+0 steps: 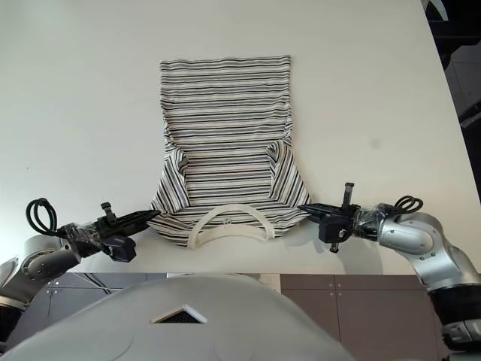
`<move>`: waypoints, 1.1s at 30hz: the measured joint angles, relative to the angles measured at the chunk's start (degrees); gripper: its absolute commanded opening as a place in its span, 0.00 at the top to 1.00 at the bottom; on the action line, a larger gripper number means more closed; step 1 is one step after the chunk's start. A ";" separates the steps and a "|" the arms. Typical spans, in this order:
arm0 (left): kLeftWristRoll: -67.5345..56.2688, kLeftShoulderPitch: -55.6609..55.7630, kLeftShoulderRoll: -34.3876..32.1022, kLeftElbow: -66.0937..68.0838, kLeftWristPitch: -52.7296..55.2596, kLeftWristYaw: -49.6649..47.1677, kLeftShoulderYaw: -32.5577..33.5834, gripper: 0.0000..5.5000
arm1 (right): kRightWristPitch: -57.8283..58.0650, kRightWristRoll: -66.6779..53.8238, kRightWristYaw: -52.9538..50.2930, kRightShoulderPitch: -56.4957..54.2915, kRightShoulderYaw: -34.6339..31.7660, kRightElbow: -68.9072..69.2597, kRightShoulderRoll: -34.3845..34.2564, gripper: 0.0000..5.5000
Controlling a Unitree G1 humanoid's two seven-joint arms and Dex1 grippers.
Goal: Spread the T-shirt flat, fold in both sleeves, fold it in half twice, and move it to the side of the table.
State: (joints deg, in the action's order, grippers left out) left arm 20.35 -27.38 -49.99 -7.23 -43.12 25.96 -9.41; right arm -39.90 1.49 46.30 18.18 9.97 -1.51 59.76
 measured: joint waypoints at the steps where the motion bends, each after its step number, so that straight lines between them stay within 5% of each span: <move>1: -1.79 0.11 -0.04 -1.50 0.67 0.97 0.08 0.98 | 1.47 -2.20 1.52 0.02 -0.65 2.41 1.09 0.98; 8: -13.77 -11.04 -5.94 -15.78 6.67 8.83 4.96 0.98 | 11.99 -16.62 13.15 13.69 -12.98 17.63 12.47 0.98; 15: -26.33 -20.13 -8.60 -26.92 15.67 15.07 11.89 0.98 | 31.33 -28.67 20.96 24.25 -28.27 32.65 12.44 0.98; 18: -30.67 -11.50 -8.20 -27.28 22.53 16.04 11.72 0.98 | 36.56 -29.63 17.69 12.10 -24.76 31.86 11.27 0.98; 21: -30.24 8.34 -2.79 -19.25 31.14 14.81 8.34 0.98 | 41.83 -25.80 13.84 -5.43 -15.77 24.67 5.70 0.98; 27: -23.28 36.29 8.38 7.80 38.05 14.10 0.42 0.98 | 45.32 -13.84 16.20 -38.10 0.37 -7.82 -10.72 0.98; 33: -17.11 54.58 16.52 32.62 34.05 16.40 -4.87 0.98 | 39.17 -4.35 18.04 -57.75 5.66 -41.43 -21.20 0.98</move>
State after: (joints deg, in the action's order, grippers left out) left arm 3.24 27.20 -33.47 25.40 -9.07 42.35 -14.28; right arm -0.73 -2.86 64.33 -39.57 15.62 -42.94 38.56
